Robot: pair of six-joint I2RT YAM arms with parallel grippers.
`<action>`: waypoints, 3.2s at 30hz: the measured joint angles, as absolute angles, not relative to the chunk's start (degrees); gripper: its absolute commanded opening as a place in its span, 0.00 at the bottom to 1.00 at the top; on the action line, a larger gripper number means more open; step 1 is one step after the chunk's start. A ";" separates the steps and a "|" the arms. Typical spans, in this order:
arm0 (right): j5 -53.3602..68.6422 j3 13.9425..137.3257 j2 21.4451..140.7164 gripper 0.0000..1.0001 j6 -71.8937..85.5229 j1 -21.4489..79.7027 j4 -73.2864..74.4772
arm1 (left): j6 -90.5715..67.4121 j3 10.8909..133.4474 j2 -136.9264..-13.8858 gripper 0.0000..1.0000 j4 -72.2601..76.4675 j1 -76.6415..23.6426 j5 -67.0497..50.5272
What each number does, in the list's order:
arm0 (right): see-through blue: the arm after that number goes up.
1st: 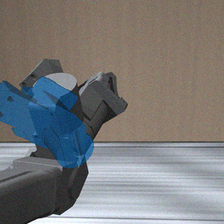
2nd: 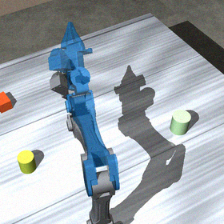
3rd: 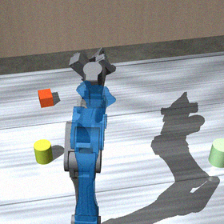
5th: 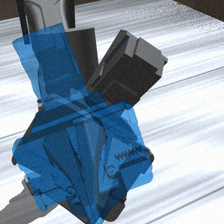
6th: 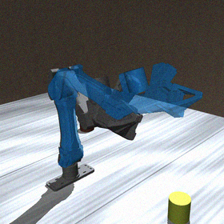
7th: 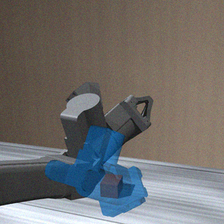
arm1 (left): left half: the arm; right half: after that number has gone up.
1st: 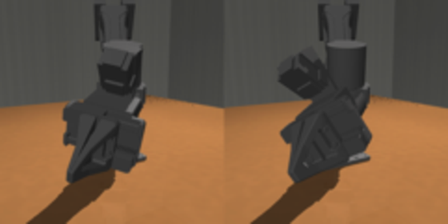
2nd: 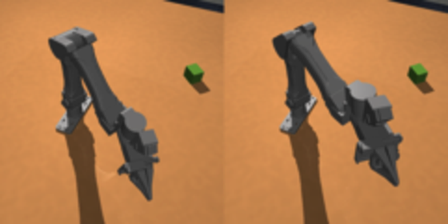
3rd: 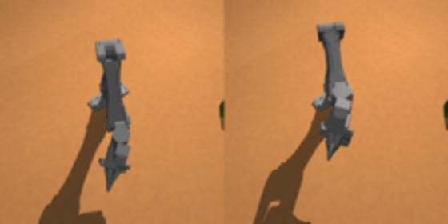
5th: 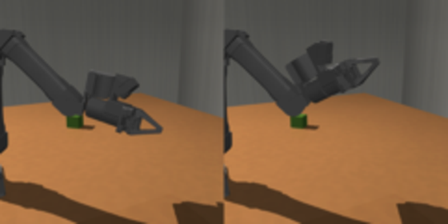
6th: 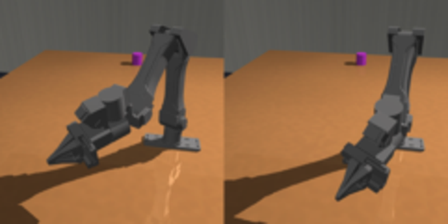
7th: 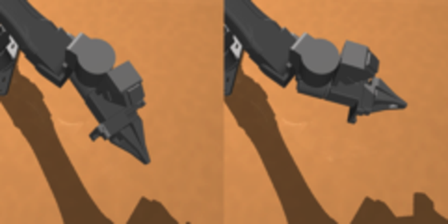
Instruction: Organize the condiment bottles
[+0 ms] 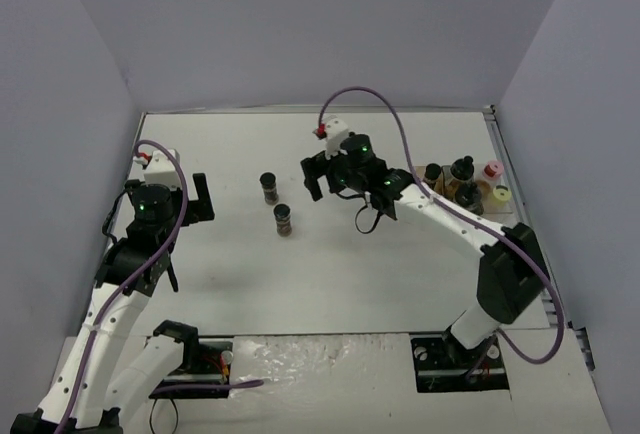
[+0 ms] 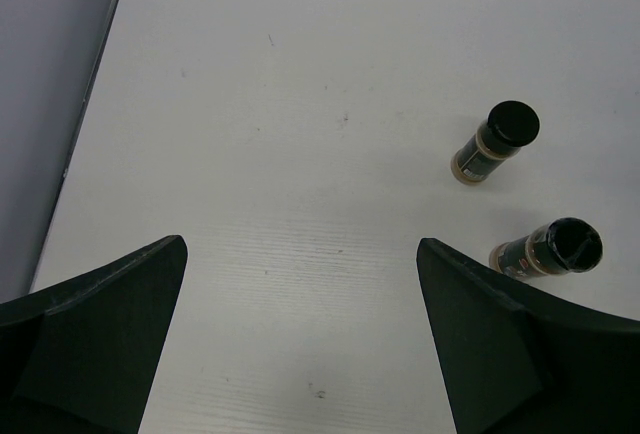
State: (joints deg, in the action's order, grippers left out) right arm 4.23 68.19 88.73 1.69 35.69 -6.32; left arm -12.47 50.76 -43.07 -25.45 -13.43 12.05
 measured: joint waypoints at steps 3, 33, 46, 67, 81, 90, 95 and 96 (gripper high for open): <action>6.69 70.71 95.20 0.96 -0.25 42.62 -7.04 | -12.47 50.76 -43.07 0.97 -25.45 -13.43 12.05; -2.92 61.81 94.14 0.08 -0.85 41.03 -8.33 | -12.47 50.76 -42.87 0.97 -25.43 -13.43 12.05; -14.04 52.24 75.85 0.05 10.27 12.30 -2.53 | -12.49 50.76 -43.18 0.97 -25.45 -13.43 11.89; -14.62 50.78 85.63 0.13 16.47 6.96 -6.32 | -12.49 50.76 -43.29 0.97 -25.46 -13.43 11.88; -14.81 50.68 89.44 0.82 16.46 6.78 -9.54 | -12.49 50.76 -43.29 0.97 -25.46 -13.43 11.88; -11.52 53.91 79.33 0.90 13.59 10.63 -3.40 | -12.49 50.76 -43.29 0.97 -25.45 -13.43 11.87; -3.91 61.83 76.94 0.93 8.66 19.01 -4.21 | -12.47 50.76 -43.29 0.97 -25.43 -13.43 11.84; -1.98 63.51 77.66 0.94 7.37 21.20 -4.10 | -12.47 50.76 -43.31 0.97 -25.45 -13.43 11.84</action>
State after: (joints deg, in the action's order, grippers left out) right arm -1.98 63.51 77.66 7.37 21.20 -4.10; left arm -12.47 50.76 -43.31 -25.45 -13.43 11.84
